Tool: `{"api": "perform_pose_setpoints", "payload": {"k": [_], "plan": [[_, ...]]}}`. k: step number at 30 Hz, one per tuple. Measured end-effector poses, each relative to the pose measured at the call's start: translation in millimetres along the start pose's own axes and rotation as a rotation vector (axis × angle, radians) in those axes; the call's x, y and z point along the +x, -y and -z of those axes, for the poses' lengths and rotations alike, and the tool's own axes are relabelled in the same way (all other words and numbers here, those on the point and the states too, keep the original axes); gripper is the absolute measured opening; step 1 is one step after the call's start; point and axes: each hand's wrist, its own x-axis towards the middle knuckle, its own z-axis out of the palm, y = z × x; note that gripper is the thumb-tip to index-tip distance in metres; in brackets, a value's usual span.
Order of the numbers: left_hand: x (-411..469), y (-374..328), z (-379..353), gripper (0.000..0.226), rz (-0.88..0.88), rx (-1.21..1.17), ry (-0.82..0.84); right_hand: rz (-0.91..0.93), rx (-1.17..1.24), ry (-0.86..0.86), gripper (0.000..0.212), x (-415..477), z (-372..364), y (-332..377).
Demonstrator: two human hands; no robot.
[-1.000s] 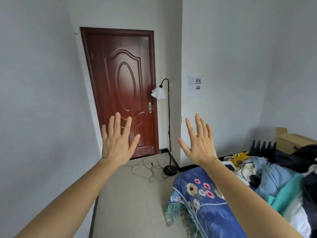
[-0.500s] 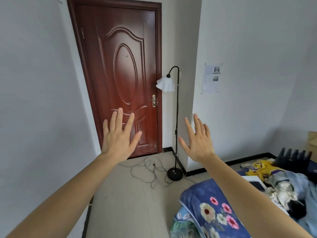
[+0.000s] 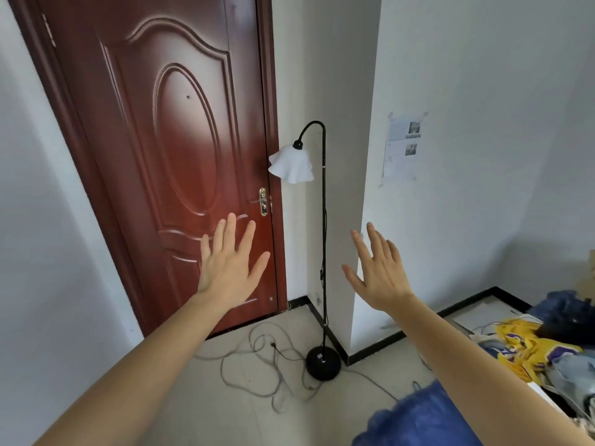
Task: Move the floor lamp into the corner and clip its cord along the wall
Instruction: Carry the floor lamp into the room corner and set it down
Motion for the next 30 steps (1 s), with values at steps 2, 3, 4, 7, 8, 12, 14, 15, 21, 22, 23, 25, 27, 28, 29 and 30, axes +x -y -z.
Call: {"api": "perform_pose_setpoints", "payload": {"k": [2, 3, 4, 7, 8, 12, 14, 15, 21, 22, 23, 25, 27, 28, 29, 30], "plan": [[43, 4, -41, 0.073, -0.011, -0.013, 0.025, -0.036, 0.016, 0.007, 0.074, 38, -37, -15], [67, 5, -62, 0.073, -0.019, -0.019, 0.035, -0.056, 0.028, 0.006, 0.074, 58, -58, -24], [92, 6, -84, 0.074, -0.031, -0.022, 0.048, -0.072, 0.043, 0.002, 0.075, 78, -79, -33], [172, 4, -145, 0.075, -0.074, -0.016, 0.138, -0.136, 0.086, 0.034, 0.076, 138, -136, -63], [199, 3, -162, 0.075, -0.091, -0.027, 0.185, -0.165, 0.099, 0.063, 0.077, 159, -152, -74], [302, 3, -208, 0.078, -0.168, -0.093, 0.323, -0.239, 0.146, 0.153, 0.078, 248, -196, -113], [344, 6, -226, 0.077, -0.194, -0.135, 0.322, -0.276, 0.192, 0.195, 0.077, 289, -210, -127], [362, 7, -235, 0.076, -0.203, -0.159, 0.324, -0.283, 0.211, 0.215, 0.076, 306, -217, -132], [465, 5, -313, 0.076, -0.205, -0.322, 0.401, -0.299, 0.266, 0.303, 0.073, 383, -277, -152], [482, 1, -330, 0.077, -0.194, -0.375, 0.423, -0.311, 0.277, 0.317, 0.073, 392, -289, -154], [497, -4, -346, 0.077, -0.190, -0.426, 0.442, -0.322, 0.283, 0.336, 0.073, 399, -301, -157], [529, -16, -380, 0.077, -0.190, -0.535, 0.481, -0.355, 0.280, 0.376, 0.074, 416, -325, -163], [554, -29, -411, 0.079, -0.190, -0.662, 0.531, -0.404, 0.274, 0.416, 0.074, 429, -347, -168], [566, -35, -426, 0.080, -0.198, -0.728, 0.558, -0.437, 0.272, 0.432, 0.075, 435, -357, -171], [578, -39, -441, 0.080, -0.216, -0.789, 0.584, -0.481, 0.274, 0.452, 0.075, 441, -369, -173], [589, -43, -457, 0.080, -0.240, -0.839, 0.602, -0.531, 0.279, 0.475, 0.076, 448, -381, -174]]}}
